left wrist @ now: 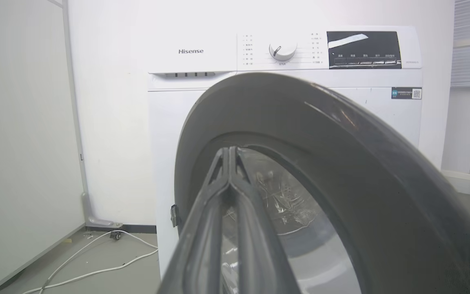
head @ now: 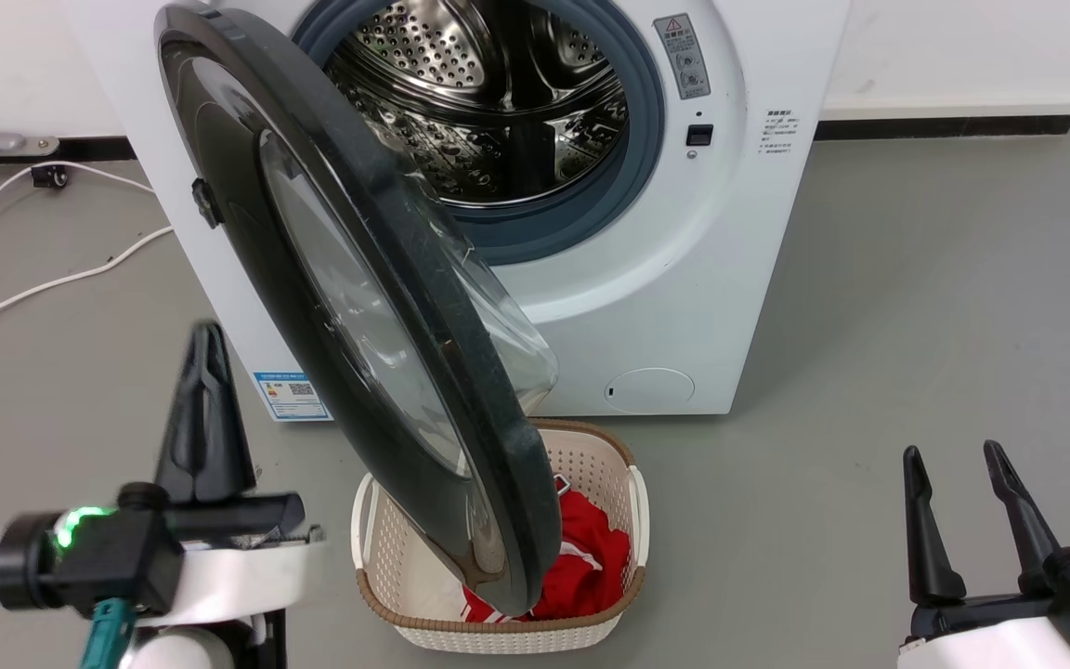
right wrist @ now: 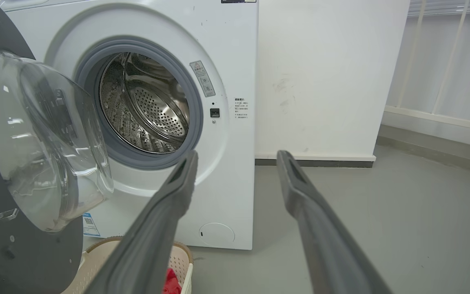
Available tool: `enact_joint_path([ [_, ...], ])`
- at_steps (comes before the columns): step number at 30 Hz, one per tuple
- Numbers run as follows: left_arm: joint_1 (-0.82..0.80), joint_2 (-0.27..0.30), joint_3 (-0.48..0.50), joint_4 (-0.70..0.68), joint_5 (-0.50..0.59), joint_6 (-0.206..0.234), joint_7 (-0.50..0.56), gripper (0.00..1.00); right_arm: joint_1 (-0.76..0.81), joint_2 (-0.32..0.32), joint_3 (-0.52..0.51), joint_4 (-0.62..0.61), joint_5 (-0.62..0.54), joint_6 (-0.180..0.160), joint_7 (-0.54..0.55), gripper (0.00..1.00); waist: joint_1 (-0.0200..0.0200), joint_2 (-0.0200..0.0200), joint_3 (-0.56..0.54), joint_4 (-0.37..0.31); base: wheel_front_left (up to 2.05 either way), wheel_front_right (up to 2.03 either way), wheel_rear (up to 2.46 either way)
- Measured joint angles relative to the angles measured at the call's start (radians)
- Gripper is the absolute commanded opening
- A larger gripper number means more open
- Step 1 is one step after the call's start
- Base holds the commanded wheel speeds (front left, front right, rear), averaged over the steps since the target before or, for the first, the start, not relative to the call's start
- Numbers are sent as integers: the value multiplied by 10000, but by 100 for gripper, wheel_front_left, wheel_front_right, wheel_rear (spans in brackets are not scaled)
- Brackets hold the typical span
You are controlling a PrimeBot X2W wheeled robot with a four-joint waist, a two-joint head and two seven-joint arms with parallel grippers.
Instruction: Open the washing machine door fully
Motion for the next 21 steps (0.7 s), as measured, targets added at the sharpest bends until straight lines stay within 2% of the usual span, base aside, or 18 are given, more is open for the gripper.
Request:
enact_joint_path([
  [6,-581,2,-192,-2485,372,-138,-2,0,-6,0,-27,56,79,0,0,100,0,0,41,75,0,0,0],
  [10,-819,79,-855,-3622,616,-422,-8,0,-14,0,19,107,94,0,0,100,0,0,31,73,0,0,0],
  [15,-642,111,-2255,-3473,591,-1026,-12,0,-29,0,56,207,161,0,0,100,0,0,5,49,0,0,0],
  [21,47,360,-4251,-1831,213,-1505,-10,0,-29,0,61,263,184,0,0,100,0,0,-23,24,0,0,0],
])
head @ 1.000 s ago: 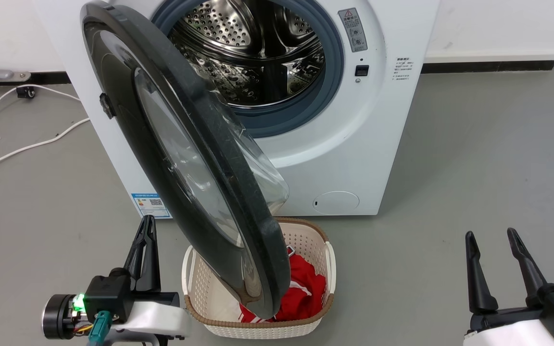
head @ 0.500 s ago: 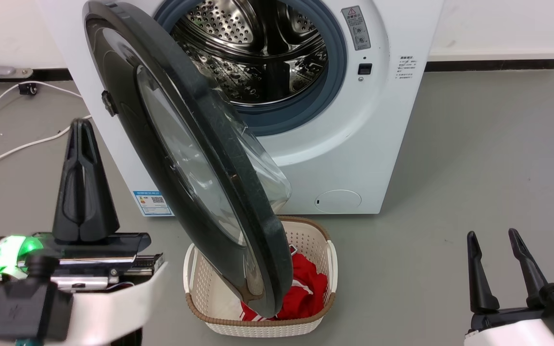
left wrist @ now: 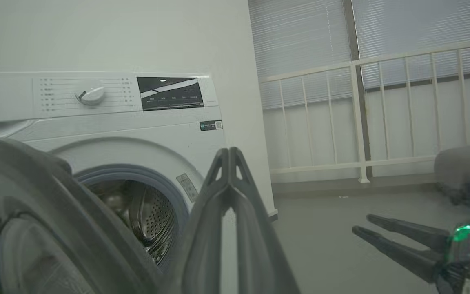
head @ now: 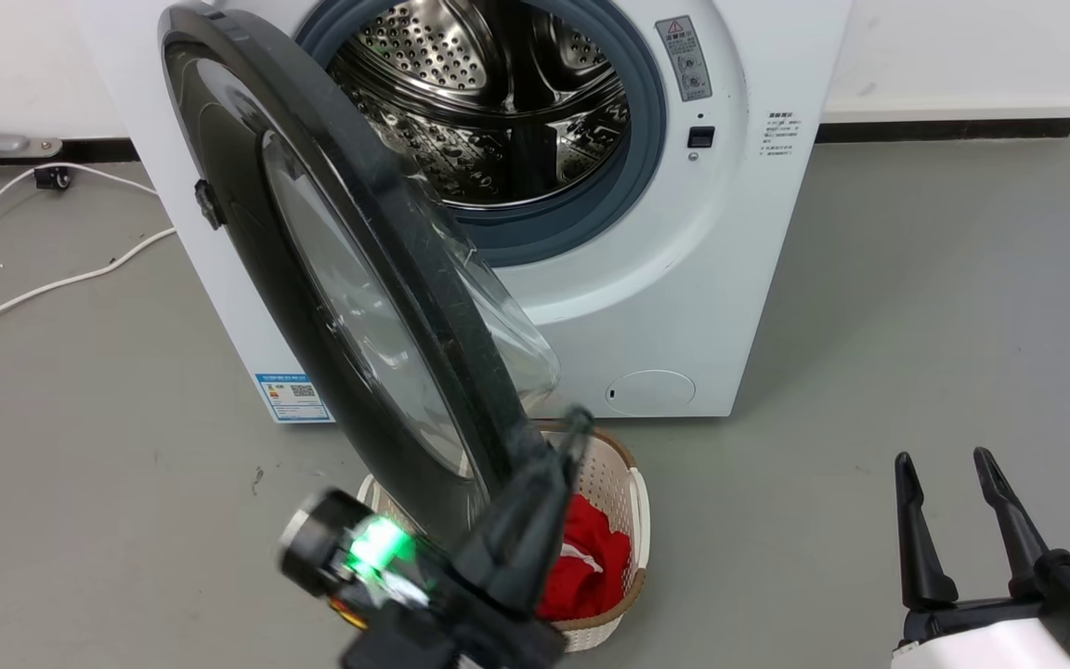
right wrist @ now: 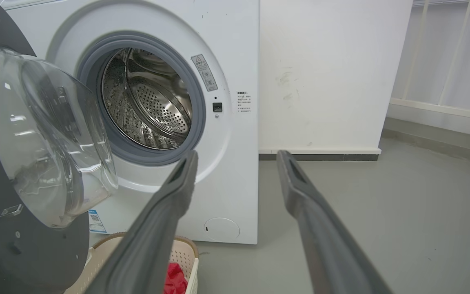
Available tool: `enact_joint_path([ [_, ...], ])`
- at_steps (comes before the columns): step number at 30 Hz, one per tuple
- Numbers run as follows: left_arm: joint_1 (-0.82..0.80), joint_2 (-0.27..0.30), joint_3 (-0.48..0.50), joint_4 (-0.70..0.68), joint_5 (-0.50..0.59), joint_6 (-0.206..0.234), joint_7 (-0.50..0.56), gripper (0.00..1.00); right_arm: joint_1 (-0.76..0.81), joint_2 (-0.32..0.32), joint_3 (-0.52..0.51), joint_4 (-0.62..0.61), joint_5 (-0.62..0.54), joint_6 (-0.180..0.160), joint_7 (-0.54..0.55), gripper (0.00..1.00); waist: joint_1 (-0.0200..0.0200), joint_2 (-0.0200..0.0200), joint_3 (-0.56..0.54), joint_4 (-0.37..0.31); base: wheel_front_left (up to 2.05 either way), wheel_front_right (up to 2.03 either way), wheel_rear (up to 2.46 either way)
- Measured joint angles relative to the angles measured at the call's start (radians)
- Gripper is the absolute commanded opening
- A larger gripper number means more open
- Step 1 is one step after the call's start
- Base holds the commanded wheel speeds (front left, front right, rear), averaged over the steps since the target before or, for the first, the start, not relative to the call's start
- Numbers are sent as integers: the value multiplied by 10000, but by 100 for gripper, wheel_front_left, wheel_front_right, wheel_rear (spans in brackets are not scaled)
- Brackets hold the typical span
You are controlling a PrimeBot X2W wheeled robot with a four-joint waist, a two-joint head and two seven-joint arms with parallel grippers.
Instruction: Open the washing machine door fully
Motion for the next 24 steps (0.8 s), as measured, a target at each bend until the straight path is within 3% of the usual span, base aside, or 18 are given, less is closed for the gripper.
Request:
enact_joint_path([
  [6,644,441,-1137,2240,-422,-86,165,0,12,0,23,81,69,0,0,100,0,0,-5,-53,0,0,0],
  [10,730,516,-1310,3338,-598,-100,305,0,16,2,46,123,90,0,-2,100,0,0,20,-78,0,0,0],
  [15,155,194,-1304,4335,-673,-17,272,0,15,2,6,198,144,0,0,100,0,0,104,-13,0,0,0],
  [24,-1305,-291,-1248,5657,-1137,598,186,0,-38,2,138,403,313,0,-2,100,0,0,211,-17,0,0,0],
])
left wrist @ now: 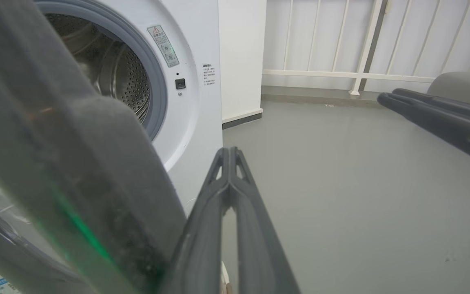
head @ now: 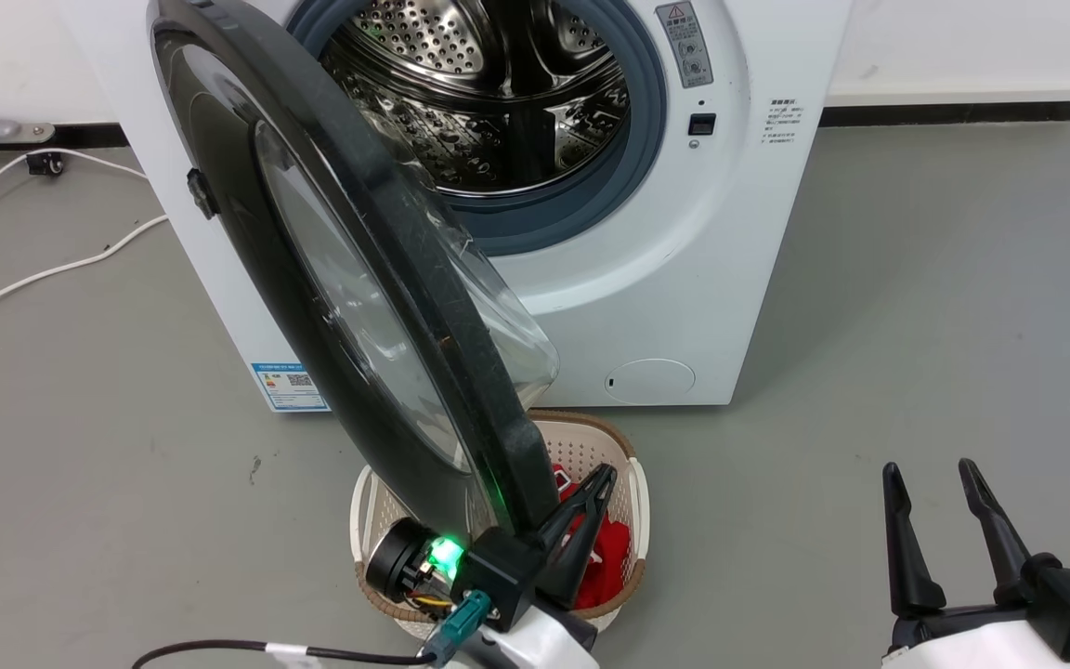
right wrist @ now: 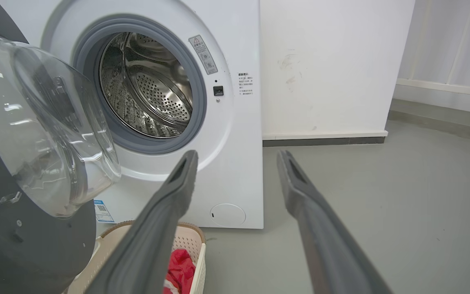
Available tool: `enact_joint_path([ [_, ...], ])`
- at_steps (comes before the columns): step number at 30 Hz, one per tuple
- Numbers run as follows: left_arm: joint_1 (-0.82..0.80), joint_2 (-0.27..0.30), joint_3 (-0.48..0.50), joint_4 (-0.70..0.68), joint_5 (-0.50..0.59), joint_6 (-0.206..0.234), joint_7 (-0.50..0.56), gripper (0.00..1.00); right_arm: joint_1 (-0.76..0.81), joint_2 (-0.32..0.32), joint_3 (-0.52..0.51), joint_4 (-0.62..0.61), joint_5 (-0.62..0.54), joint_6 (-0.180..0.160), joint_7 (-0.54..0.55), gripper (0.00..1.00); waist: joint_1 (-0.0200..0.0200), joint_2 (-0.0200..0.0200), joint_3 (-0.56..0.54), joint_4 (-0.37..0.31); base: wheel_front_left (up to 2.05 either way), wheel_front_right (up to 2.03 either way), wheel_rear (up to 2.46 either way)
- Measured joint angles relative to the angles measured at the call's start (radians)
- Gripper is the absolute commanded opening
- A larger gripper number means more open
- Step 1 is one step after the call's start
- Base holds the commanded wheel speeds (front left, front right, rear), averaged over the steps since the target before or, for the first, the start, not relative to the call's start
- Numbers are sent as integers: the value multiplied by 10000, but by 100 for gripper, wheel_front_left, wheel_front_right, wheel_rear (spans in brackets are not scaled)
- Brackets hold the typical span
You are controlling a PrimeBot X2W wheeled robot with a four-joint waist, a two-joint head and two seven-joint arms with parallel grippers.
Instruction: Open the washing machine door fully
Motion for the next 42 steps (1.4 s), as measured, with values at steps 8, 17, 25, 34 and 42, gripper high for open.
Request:
enact_joint_path([
  [8,-364,-151,-198,671,-594,803,171,0,3,0,109,157,117,0,2,100,0,0,-5,-27,0,0,0],
  [17,-4,-73,-148,230,-736,1417,27,0,32,0,184,330,270,0,2,100,0,0,-57,75,0,0,0],
  [25,1210,583,203,-1174,-769,1889,-58,0,93,0,221,487,349,0,2,100,0,0,-173,399,0,0,0],
  [34,2846,1292,882,-2999,-913,2838,234,0,156,2,176,514,316,0,2,100,0,0,-209,1036,0,0,0],
  [42,3612,1599,1267,-3653,-1035,3290,370,0,238,4,163,504,339,0,2,100,-1,0,-152,1972,0,0,0],
])
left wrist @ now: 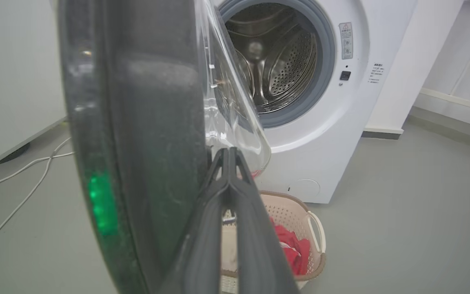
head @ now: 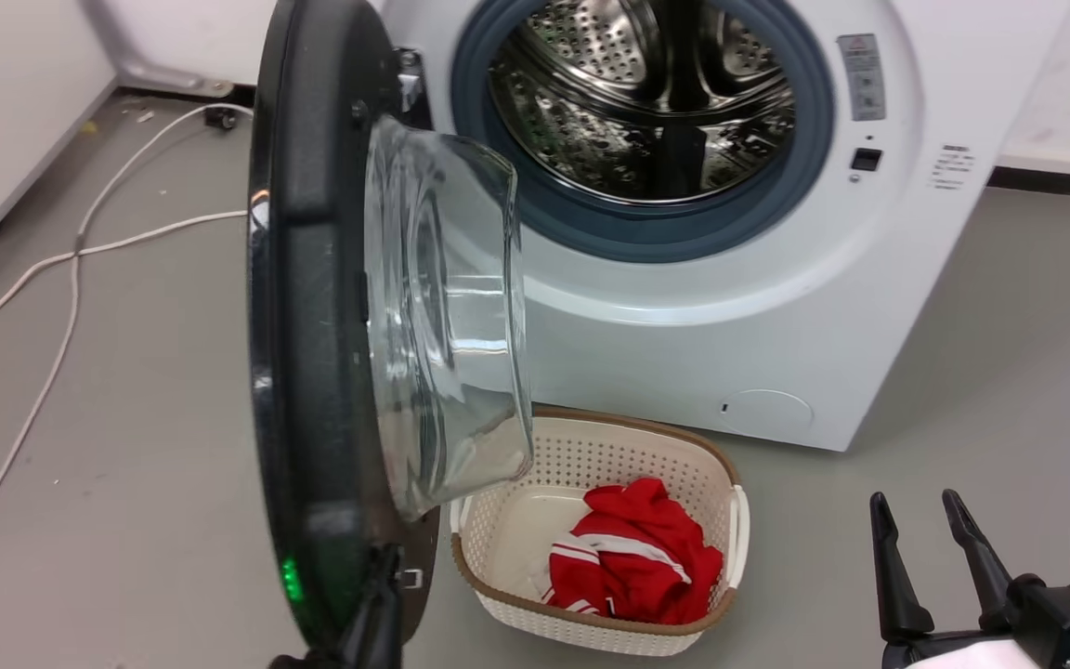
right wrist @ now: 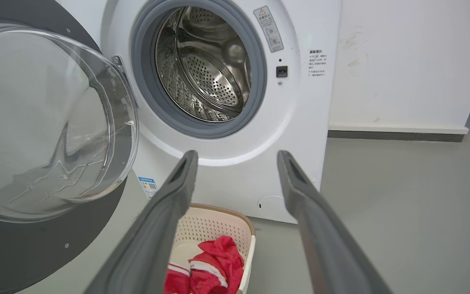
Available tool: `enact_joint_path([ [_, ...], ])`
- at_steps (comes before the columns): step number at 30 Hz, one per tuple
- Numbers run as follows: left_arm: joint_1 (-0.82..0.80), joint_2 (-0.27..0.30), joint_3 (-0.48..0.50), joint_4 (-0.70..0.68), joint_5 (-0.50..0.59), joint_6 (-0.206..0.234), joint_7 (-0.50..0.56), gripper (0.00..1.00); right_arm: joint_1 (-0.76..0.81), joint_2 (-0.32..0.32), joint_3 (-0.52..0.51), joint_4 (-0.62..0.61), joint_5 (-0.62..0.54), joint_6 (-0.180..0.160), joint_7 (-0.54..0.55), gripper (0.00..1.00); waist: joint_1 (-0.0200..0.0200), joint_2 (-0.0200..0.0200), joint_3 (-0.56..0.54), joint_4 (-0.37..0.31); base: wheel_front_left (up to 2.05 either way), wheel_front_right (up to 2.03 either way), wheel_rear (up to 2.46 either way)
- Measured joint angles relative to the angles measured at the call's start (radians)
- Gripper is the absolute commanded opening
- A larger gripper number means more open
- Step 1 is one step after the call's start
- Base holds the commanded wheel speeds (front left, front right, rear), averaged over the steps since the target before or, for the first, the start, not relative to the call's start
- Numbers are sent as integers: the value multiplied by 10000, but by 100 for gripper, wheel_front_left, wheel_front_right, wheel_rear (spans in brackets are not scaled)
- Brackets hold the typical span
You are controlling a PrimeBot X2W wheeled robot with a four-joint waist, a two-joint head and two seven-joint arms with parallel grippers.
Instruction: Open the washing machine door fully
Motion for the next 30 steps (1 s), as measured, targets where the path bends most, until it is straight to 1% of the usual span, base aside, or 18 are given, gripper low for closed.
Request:
enact_joint_path([
  [2,24,171,234,10,-56,75,-13,0,-7,0,8,-8,0,0,0,100,1,0,28,210,0,0,0],
  [7,-45,500,823,267,-259,77,-127,0,-44,0,63,-19,0,0,10,100,1,0,159,539,0,0,0],
  [11,-251,872,1674,704,-619,107,-255,0,-116,0,92,-29,-2,0,52,100,1,0,262,564,0,0,0],
  [17,-881,1323,2892,1515,-1181,-12,-418,0,-185,0,38,-81,-69,0,142,100,1,0,442,484,0,0,0],
  [19,-1146,1542,3365,1914,-1407,-144,-472,0,-208,2,42,-117,-75,0,174,100,1,0,505,436,0,0,0],
  [24,-1707,1948,4316,2696,-1693,-297,-516,0,-365,0,23,-230,-150,0,249,100,1,0,761,289,0,0,0],
  [30,-2596,2537,5208,3860,-1847,-863,-518,0,-560,0,21,-290,-167,0,257,100,1,0,1133,145,0,0,0],
])
